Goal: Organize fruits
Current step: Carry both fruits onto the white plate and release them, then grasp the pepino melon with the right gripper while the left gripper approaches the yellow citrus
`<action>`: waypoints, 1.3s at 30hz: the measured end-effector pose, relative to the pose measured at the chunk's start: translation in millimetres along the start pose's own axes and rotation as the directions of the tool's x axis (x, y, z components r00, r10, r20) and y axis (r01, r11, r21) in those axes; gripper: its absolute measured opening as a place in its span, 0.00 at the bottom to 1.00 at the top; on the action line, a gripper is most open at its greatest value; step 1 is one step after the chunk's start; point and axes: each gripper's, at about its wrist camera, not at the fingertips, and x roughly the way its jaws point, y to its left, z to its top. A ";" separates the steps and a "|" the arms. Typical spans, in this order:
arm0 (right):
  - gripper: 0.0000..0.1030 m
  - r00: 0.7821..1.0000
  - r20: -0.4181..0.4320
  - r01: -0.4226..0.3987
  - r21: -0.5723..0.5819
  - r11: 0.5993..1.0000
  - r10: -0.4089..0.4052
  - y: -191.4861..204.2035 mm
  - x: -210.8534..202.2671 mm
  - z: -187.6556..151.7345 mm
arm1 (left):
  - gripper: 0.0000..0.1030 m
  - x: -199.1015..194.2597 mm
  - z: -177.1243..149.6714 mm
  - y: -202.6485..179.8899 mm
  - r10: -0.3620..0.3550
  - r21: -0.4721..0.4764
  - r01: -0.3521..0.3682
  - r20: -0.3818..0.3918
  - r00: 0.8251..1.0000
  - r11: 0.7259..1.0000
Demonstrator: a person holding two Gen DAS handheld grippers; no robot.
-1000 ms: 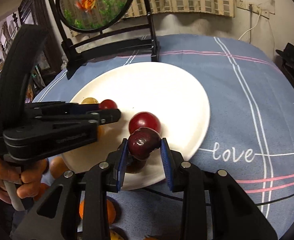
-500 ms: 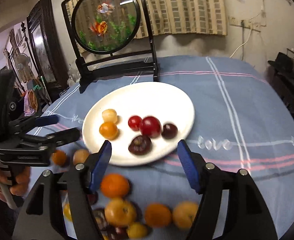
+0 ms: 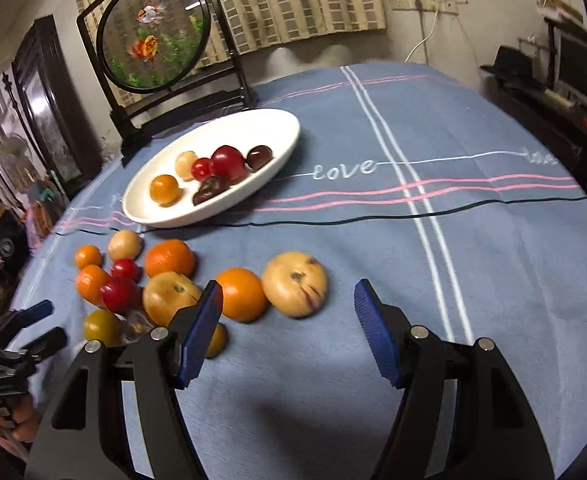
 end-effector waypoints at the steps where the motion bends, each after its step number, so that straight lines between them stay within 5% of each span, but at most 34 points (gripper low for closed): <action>1: 0.67 1.000 0.010 -0.008 0.001 1.000 0.008 -0.6 -1.0 0.1 | 0.97 -1.1 -0.1 2.1 -0.020 -0.010 0.020 0.008 1.000 1.000; 9: 0.66 1.000 -0.014 0.007 0.007 1.000 -0.007 -2.5 4.3 1.0 | 0.97 10.3 2.7 5.7 -0.025 -0.048 0.023 -0.036 0.999 0.999; 19: 0.46 0.996 -0.045 0.071 -0.042 0.997 -0.073 3.7 20.6 5.4 | 0.97 10.5 1.8 2.9 -0.029 -0.029 0.028 -0.037 0.999 0.999; 30: 0.46 0.995 -0.056 0.083 -0.066 0.994 -0.087 12.4 37.5 18.9 | 0.97 10.8 1.7 2.6 -0.038 -0.027 0.037 -0.038 0.999 0.999; 39: 0.46 0.991 -0.133 0.015 0.011 1.000 -0.013 4.9 47.1 15.7 | 0.97 12.9 1.8 0.9 -0.048 -0.023 0.047 -0.048 0.998 0.999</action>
